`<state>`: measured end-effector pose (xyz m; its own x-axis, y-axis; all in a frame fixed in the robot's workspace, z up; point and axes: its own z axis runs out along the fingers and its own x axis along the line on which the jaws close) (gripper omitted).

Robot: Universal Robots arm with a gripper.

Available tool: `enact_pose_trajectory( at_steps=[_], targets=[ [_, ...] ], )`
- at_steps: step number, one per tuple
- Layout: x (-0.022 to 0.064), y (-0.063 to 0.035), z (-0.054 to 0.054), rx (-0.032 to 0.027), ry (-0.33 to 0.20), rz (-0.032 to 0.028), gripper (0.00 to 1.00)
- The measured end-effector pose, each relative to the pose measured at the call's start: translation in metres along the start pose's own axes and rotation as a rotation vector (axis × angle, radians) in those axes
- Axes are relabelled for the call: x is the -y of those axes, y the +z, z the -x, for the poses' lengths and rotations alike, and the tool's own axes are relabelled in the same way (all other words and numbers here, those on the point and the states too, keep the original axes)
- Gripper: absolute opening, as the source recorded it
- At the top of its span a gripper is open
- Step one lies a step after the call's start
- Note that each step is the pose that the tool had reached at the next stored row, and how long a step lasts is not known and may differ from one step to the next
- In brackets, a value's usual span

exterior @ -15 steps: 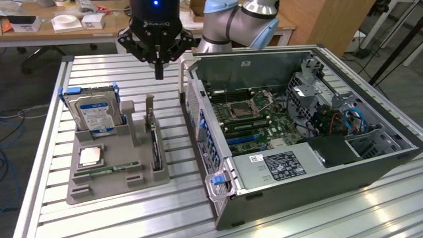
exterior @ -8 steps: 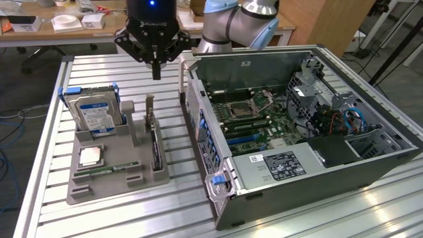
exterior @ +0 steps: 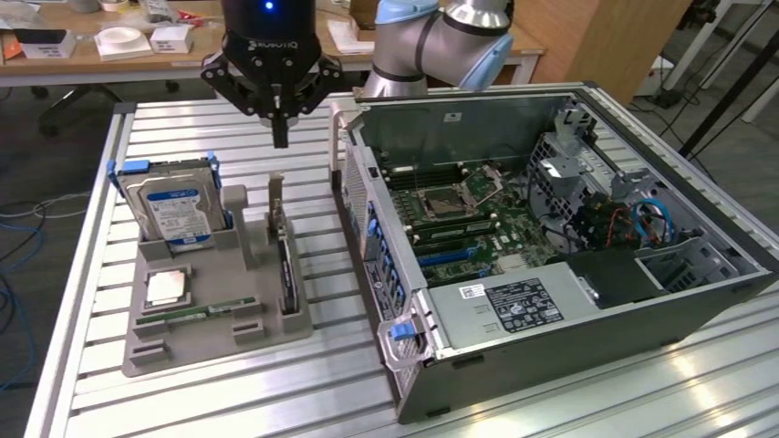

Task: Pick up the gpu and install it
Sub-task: 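Reach for the gpu, then pick up the gpu and move the gpu toward the slot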

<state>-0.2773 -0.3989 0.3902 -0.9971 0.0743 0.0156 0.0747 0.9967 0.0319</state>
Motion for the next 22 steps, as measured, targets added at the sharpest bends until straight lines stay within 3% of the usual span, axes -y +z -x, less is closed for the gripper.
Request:
enact_pose_trajectory(
  at_steps=[17,22],
  targets=[
    [0.0008,0.0006,-0.0099,-0.0099,0.0,-0.0009,0.11],
    [0.0008,0.0007,-0.0099,-0.0102,0.0,-0.0008,0.11]
  ],
)
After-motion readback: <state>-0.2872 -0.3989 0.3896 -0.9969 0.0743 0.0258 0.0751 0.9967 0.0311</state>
